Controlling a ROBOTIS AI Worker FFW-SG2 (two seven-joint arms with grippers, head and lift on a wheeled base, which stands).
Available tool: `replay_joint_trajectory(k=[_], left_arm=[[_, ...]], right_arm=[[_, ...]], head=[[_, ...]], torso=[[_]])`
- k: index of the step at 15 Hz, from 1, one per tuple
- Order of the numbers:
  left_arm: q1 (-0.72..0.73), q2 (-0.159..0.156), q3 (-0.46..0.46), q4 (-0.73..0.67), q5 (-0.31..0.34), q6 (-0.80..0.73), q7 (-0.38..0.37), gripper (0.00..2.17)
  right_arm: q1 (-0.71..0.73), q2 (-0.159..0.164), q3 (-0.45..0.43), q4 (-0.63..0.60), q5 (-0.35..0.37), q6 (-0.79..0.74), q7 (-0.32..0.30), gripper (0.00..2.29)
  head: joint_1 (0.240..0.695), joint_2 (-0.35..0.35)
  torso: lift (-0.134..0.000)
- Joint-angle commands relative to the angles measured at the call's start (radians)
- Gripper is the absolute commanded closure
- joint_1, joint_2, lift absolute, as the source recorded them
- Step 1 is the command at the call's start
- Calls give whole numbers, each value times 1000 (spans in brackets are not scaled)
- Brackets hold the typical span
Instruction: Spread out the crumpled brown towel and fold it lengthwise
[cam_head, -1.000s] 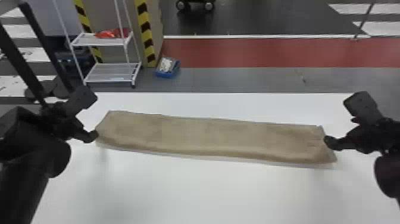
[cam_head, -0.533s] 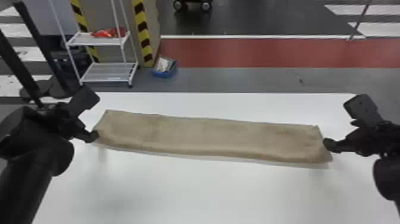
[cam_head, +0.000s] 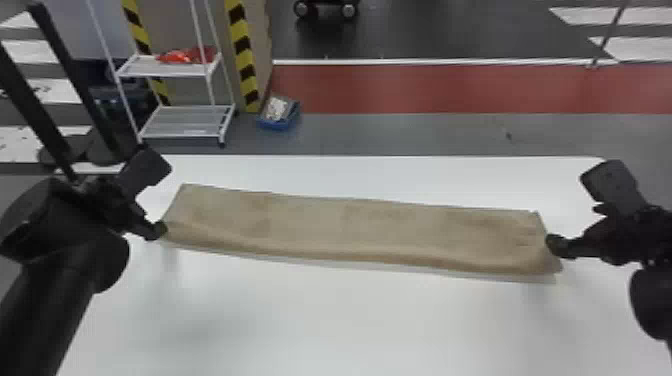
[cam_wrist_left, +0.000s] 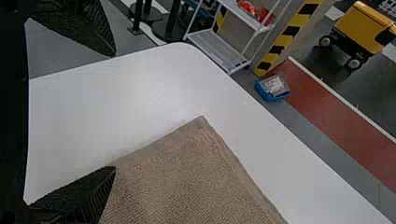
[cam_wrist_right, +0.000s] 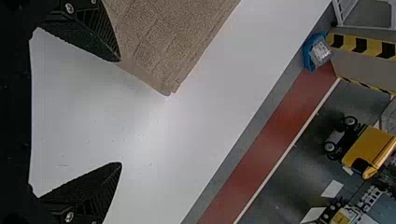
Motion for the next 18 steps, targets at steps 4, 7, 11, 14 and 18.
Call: replay_joint_trajectory(k=[4, 7, 11, 14, 18], left_arm=[[-9, 1, -29, 38, -17, -2, -13, -2], [31, 10, -28, -26, -18, 13, -50, -2], [128, 27, 3, -182, -27, 56, -105, -2], [148, 30, 26, -250, -27, 99, -141, -2], [203, 50, 46, -334, -43, 124, -230, -2]], right_arm=[[-2, -1, -2, -8, -5, 3, 0, 97], [-8, -1, -5, -8, -7, 3, 0, 97], [-12, -4, -12, -5, -15, -9, 0, 97], [-17, -4, -12, 2, -19, -12, 0, 97], [-17, -10, -19, 3, -25, -15, 0, 97]], head=[[695, 36], [695, 33], [695, 23], [695, 26], [695, 29]], torso=[[-123], [-123], [-123], [-123], [-123]])
